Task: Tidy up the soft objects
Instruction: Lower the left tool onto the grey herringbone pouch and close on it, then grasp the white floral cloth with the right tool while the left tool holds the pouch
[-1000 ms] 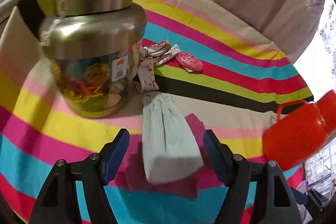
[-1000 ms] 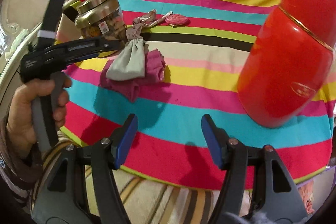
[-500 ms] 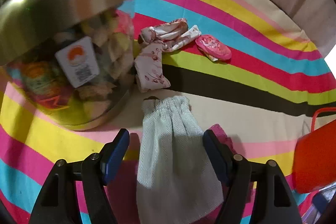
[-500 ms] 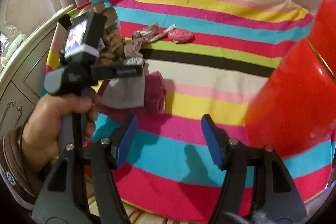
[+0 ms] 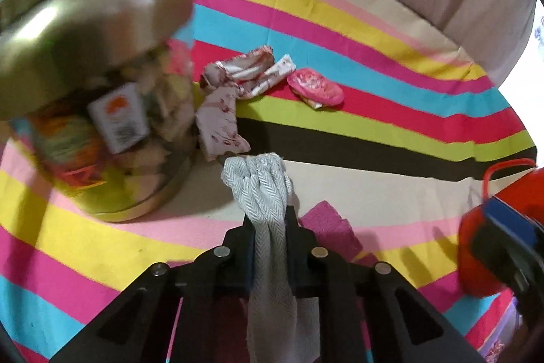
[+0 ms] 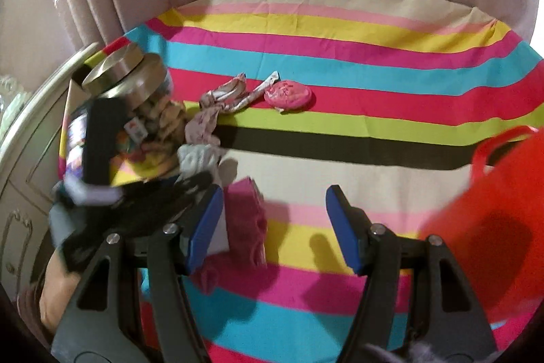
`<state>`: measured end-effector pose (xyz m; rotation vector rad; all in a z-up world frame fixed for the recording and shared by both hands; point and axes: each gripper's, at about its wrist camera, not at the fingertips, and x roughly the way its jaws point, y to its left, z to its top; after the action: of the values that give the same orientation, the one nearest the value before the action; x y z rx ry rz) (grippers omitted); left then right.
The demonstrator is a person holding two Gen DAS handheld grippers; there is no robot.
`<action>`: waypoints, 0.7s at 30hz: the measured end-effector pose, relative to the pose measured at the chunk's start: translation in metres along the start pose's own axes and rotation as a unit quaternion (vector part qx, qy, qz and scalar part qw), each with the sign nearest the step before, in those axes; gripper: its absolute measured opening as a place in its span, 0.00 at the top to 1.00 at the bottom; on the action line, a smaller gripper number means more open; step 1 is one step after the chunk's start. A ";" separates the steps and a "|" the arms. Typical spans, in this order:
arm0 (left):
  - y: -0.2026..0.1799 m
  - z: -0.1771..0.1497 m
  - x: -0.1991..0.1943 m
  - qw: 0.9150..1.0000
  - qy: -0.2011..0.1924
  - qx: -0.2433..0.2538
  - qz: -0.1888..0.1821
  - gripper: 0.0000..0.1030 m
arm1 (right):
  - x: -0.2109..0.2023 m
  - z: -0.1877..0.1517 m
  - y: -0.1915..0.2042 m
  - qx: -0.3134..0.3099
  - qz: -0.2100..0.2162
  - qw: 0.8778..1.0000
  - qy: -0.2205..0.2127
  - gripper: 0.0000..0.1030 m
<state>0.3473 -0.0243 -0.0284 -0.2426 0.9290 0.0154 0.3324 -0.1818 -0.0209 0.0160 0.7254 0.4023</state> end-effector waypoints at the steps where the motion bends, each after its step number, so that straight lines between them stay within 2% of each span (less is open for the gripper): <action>1: 0.004 -0.002 -0.008 1.000 -0.004 -0.004 -0.006 0.86 | 0.005 0.003 0.002 -0.003 0.005 1.000 -0.003 0.36; 3: 0.010 -0.007 -0.018 1.000 -0.006 -0.012 -0.013 0.86 | 0.021 0.008 0.007 -0.014 0.017 1.000 0.003 0.36; 7: 0.024 -0.021 -0.040 0.998 -0.007 -0.046 -0.030 0.86 | 0.052 0.019 0.009 0.001 0.077 0.997 0.023 0.36; 12: 0.026 -0.043 -0.063 0.998 -0.020 -0.055 -0.036 0.86 | 0.090 0.035 0.008 0.073 0.127 0.988 0.053 0.36; 16: 0.030 -0.063 -0.073 0.997 -0.025 -0.068 -0.038 0.86 | 0.122 0.049 0.002 0.152 0.160 0.972 0.078 0.36; 21: 0.036 -0.065 -0.077 0.995 -0.043 -0.084 -0.037 0.86 | 0.159 0.062 0.004 0.224 0.174 0.952 0.119 0.36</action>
<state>0.2448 0.0042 -0.0117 -0.4286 0.8329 0.0364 0.4784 -0.1128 -0.0755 0.5390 1.0461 0.5746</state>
